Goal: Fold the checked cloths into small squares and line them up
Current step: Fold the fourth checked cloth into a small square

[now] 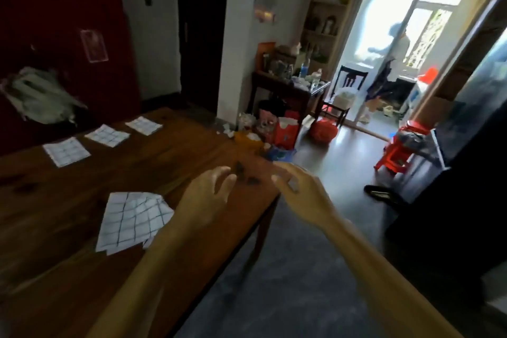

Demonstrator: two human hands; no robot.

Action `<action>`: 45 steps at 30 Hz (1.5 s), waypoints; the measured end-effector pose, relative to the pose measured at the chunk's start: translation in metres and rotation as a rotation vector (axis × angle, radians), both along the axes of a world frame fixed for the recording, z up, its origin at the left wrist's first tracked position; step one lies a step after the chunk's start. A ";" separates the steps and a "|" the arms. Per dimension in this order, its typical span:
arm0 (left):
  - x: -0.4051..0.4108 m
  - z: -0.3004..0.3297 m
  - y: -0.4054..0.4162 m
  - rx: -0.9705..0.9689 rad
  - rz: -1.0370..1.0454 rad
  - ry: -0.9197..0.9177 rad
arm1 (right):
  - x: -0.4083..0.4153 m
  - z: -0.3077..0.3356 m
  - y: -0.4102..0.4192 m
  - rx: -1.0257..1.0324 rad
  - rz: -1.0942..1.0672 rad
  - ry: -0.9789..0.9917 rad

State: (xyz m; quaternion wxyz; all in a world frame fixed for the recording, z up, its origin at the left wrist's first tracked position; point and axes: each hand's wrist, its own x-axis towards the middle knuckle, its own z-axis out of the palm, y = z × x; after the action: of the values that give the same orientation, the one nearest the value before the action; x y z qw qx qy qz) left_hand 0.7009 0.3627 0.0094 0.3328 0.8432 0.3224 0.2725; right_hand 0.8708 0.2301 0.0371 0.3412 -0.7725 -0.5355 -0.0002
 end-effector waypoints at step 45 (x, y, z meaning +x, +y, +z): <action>0.025 -0.250 0.128 -0.321 1.100 0.225 | -0.008 -0.269 0.335 -0.542 0.700 0.467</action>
State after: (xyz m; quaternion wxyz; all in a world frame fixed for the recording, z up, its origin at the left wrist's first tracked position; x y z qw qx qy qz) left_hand 0.7262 0.4904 -0.2404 0.2296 0.5147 0.7835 0.2618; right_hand 0.8628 0.5656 -0.2316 0.2186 -0.5868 -0.6527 0.4264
